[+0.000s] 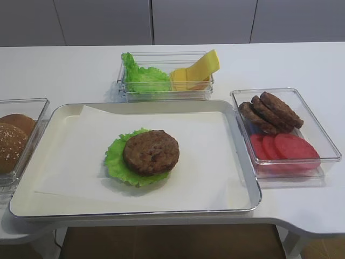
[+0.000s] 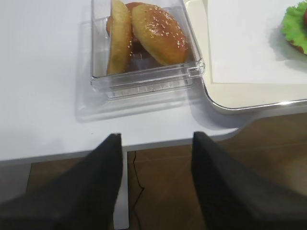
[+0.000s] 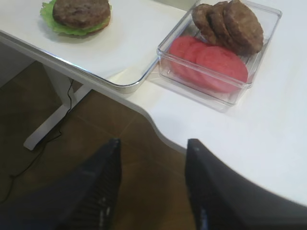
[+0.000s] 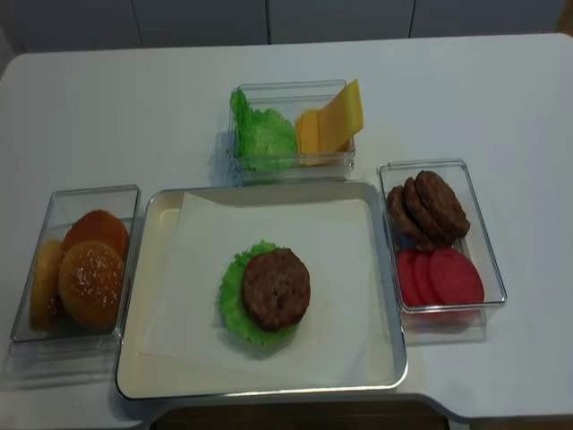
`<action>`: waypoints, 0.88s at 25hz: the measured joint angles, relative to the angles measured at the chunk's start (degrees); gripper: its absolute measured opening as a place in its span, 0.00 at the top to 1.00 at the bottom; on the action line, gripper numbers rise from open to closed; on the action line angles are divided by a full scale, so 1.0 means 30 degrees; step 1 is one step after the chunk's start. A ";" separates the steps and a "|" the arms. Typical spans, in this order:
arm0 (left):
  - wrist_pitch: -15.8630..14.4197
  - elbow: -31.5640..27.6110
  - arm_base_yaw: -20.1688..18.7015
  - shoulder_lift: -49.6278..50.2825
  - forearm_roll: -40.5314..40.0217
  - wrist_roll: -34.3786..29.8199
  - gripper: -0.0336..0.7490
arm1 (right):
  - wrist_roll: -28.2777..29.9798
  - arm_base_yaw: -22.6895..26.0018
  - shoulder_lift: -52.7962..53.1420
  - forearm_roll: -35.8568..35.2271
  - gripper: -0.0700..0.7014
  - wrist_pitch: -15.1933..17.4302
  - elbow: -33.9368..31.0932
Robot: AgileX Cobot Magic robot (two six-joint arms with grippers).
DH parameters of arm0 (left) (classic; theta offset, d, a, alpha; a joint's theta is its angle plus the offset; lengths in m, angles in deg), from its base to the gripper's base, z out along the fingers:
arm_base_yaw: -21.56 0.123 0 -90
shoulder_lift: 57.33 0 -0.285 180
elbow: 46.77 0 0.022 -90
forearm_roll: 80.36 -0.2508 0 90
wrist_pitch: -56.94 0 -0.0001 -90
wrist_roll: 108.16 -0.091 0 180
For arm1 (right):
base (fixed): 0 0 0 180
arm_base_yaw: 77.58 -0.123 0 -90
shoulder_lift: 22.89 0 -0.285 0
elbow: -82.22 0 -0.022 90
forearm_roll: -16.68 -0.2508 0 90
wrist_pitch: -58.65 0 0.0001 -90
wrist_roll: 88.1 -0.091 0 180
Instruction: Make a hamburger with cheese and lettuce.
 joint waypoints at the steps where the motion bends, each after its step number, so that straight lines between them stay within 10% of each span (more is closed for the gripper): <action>1: 0.0000 0.0000 0.0000 0.0000 0.0000 0.0000 0.51 | 0.0000 0.0000 0.0000 0.0000 0.45 0.0000 -0.0077; 22: 0.0000 0.0000 0.0000 0.0000 0.1337 -0.0644 0.51 | 0.0000 0.0000 0.0000 0.0000 0.46 0.0036 -0.0071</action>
